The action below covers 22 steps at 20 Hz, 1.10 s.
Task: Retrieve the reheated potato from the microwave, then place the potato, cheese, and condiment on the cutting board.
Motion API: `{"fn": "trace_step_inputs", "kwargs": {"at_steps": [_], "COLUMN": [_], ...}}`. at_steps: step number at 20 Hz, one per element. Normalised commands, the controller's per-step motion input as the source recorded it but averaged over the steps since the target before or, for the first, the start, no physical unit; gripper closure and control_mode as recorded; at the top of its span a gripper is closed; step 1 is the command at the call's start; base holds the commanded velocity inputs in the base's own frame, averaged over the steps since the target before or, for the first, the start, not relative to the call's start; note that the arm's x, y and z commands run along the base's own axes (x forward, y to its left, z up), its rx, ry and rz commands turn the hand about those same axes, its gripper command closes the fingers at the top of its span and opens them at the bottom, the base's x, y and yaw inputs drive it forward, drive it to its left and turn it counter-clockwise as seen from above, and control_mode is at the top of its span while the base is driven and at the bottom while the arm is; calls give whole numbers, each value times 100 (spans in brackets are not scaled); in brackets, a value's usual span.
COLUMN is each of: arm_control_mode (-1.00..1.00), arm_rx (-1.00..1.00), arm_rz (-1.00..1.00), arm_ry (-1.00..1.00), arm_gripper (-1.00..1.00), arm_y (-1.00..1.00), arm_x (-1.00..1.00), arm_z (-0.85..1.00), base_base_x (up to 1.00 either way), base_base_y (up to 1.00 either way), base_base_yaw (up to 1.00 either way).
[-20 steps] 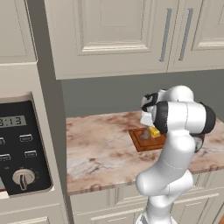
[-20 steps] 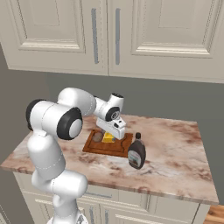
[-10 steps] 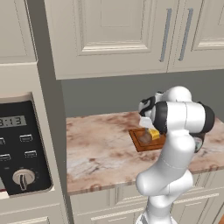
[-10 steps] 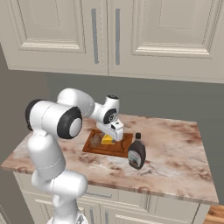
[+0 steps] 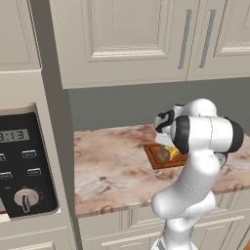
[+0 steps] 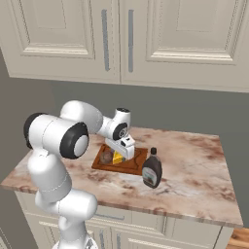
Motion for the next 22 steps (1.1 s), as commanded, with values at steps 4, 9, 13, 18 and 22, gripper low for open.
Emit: {"fn": "trace_step_inputs", "kwargs": {"at_steps": [4, 9, 13, 18, 22], "arm_control_mode": [-100, -100, -100, -100, -100], "arm_rx": [-2, -5, -2, 0, 0], "arm_rz": [0, 0, 0, 0, 0], "arm_ry": [0, 0, 0, -4, -2], "arm_gripper": [-100, -100, -100, -100, -100], "arm_y": [0, 0, 0, -5, -1], "arm_x": [-4, -4, -32, -50, -42], "arm_z": [22, 28, 21, 8, 24], "base_base_x": [0, 0, 0, 0, 0], "base_base_y": [0, 0, 0, 0, 0], "base_base_yaw": [0, 0, 0, 0, 0]}}
